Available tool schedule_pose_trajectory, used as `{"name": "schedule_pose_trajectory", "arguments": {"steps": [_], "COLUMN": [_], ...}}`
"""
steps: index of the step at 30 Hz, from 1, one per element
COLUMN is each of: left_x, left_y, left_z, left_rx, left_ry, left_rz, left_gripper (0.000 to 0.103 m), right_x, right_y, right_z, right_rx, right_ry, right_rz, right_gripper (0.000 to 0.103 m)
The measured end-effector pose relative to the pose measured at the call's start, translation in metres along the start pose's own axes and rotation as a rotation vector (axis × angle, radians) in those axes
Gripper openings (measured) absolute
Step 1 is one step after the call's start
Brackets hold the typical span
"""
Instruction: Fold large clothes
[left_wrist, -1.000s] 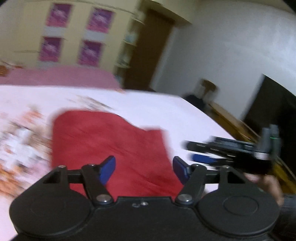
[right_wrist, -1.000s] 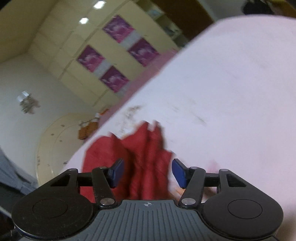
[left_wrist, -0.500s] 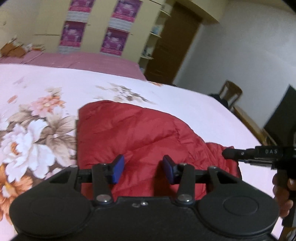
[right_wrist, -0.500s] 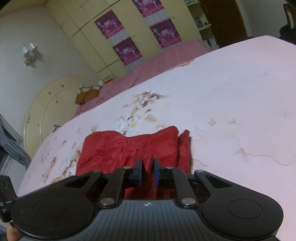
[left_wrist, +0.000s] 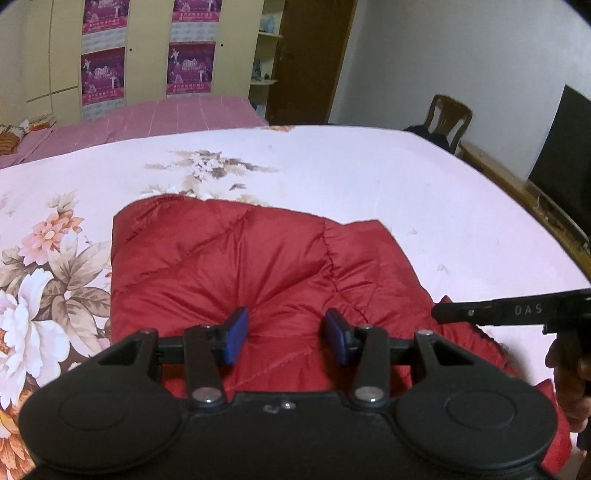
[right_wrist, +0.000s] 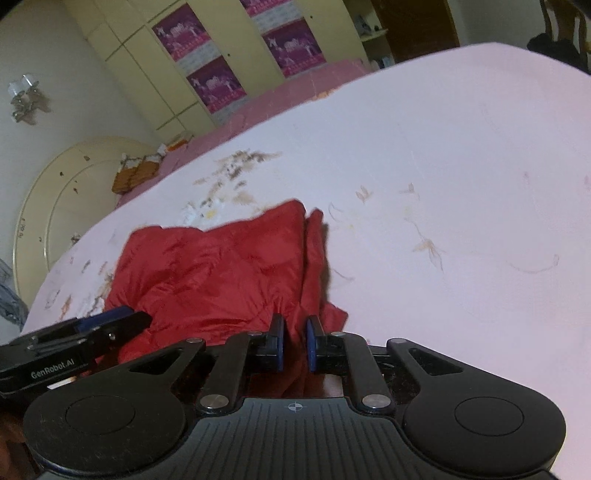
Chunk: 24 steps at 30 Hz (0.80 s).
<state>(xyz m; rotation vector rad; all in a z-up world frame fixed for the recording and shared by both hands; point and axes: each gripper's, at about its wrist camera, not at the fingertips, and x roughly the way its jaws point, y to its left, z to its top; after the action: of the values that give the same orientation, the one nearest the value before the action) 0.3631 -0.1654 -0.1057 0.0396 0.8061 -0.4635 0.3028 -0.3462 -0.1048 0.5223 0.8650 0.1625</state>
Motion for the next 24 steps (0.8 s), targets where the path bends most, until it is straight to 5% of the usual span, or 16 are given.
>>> {"name": "schedule_pose_trajectory", "arguments": {"steps": [8,12,17,24], "left_x": [0.011,-0.003,-0.038,-0.006], "left_y": [-0.008,-0.001,0.032,0.072], "left_z": [-0.003,0.001,0.011,0.033], "left_rx": [0.018,0.001,-0.029,-0.094], "left_ry": [0.033,0.036,-0.070,-0.057], "left_rz": [0.026,-0.002,0.039,0.074], "left_gripper": [0.044,0.044,0.048,0.048], "right_x": [0.020,0.011,-0.024,0.022], "right_y": [-0.015,-0.009,0.015,0.067], "right_z": [-0.009,0.000,0.021,0.055], "right_rx": [0.072,0.037,-0.058,-0.206], "right_ry": [0.025,0.035,-0.074,-0.022], "right_rz": [0.027,0.003,0.019,0.031], "right_gripper": [0.011,0.012,0.013,0.013]}}
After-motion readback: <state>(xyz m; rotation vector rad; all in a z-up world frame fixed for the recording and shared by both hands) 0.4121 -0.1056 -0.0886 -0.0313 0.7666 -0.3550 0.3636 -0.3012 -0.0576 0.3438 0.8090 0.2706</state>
